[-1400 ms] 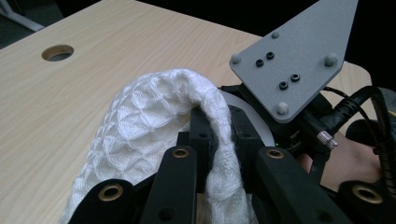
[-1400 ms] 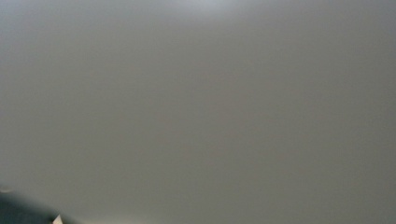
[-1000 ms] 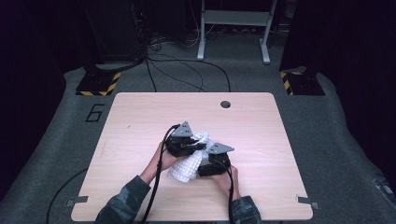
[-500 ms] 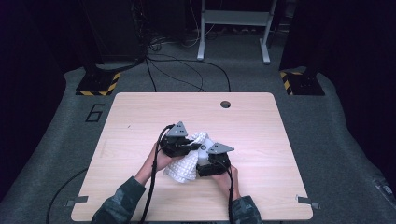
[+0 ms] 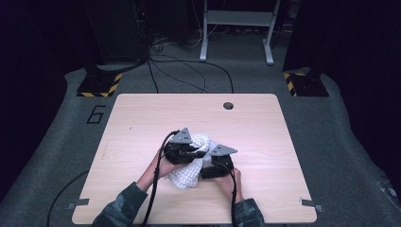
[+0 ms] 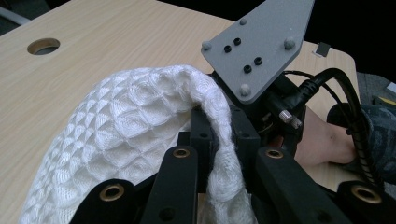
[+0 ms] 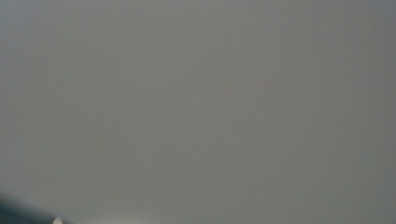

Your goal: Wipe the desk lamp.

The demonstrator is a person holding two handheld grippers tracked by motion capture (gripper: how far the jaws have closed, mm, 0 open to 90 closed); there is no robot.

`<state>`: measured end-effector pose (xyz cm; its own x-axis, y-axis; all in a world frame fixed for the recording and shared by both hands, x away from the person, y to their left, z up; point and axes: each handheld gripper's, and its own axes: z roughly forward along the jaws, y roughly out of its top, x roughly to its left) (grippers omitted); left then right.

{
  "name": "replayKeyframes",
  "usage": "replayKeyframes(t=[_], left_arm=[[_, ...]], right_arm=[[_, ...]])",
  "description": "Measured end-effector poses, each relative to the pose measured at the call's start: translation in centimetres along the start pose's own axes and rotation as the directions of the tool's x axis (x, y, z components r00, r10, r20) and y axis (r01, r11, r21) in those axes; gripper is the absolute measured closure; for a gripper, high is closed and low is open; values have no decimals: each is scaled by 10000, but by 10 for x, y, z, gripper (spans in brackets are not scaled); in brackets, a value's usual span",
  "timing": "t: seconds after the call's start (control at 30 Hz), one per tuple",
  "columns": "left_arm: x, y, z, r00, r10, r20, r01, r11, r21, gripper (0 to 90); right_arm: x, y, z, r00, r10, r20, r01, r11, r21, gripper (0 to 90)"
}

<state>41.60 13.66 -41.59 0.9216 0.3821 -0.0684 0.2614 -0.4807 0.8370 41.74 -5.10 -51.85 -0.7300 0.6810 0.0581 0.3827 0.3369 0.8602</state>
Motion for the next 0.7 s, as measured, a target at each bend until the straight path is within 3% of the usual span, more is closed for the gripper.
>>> replayKeyframes(t=[0.47,0.7], left_arm=[[8,4,8,9997,-27,-258,29,10000,50,829],[8,3,8,9997,-89,-238,88,9999,-67,830]], right_arm=[[0,0,0,9999,-114,34,114,9999,0,60],[0,-1,0,9999,101,28,-101,9999,9,53]])
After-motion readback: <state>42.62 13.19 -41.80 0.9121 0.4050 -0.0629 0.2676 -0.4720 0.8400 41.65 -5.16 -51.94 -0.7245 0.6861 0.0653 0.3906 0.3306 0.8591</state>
